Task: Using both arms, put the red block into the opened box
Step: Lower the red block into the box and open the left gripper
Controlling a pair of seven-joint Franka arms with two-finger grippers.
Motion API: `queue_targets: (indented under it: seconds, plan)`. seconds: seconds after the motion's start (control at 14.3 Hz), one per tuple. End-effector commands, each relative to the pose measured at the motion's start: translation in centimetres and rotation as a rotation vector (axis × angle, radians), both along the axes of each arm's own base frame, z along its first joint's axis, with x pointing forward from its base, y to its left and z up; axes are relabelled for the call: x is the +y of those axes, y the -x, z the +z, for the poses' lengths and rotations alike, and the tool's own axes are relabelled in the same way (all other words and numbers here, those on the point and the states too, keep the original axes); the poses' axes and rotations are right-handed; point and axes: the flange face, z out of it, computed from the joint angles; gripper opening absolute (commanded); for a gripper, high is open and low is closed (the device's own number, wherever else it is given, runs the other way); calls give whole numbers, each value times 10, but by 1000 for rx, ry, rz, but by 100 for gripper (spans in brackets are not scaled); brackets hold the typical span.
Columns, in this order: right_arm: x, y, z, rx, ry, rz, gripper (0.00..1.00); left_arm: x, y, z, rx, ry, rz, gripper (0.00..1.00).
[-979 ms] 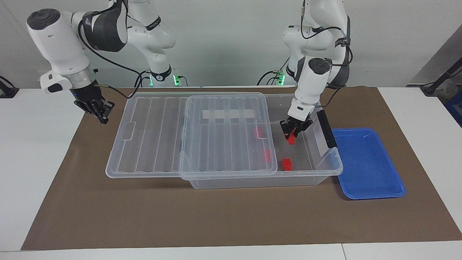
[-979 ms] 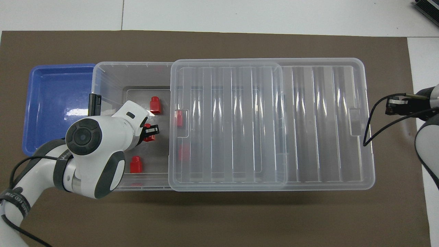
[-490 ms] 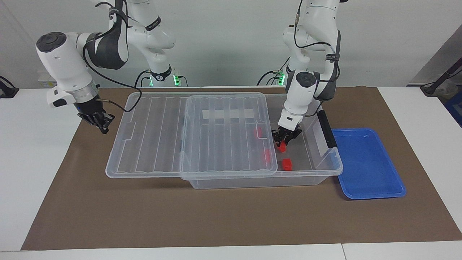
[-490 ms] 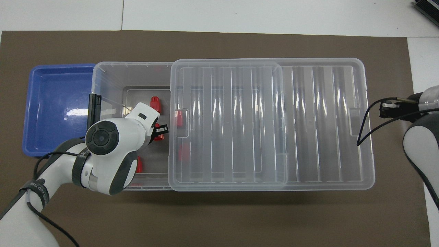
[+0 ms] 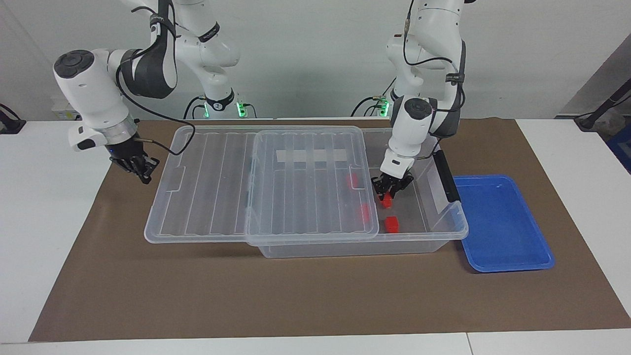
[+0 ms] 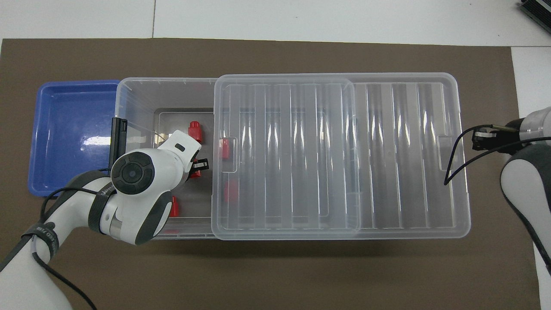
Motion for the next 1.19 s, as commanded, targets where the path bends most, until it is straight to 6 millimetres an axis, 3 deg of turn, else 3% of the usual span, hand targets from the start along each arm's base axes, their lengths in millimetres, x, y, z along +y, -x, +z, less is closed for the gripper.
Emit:
queue_targets:
  seconds: [0.0,0.07,0.14,0.21,0.35,0.49,0.63,0.7,0.84,0.98,1.12]
  plan:
    - [1,2,-3,-11,-6,32,0,6,3,-3,13,-41,14,0]
    - [2,2,-3,-11,-6,34,0,6,3,-3,13,-41,14,0]
    - [3,1,-2,-11,-6,37,0,7,2,-3,13,-41,18,26]
    - [5,1,-2,-11,-6,40,0,8,1,-2,10,-41,16,80]
    - [5,1,-3,-9,-6,40,0,7,-1,1,8,-41,19,84]
    - [5,2,-3,-7,-4,83,0,8,-9,20,15,-50,28,84]
    - [5,2,-3,-3,0,142,0,14,-23,68,33,-71,50,91]
    - [5,2,-3,-4,1,155,0,22,-28,97,43,-80,71,100]
    - [5,2,-3,-5,3,172,0,32,-34,151,67,-100,89,100]
    - [6,1,-2,-9,5,171,0,59,-36,200,83,-109,69,100]
    - [8,-2,-4,-8,4,176,0,104,-26,238,74,-113,9,100]
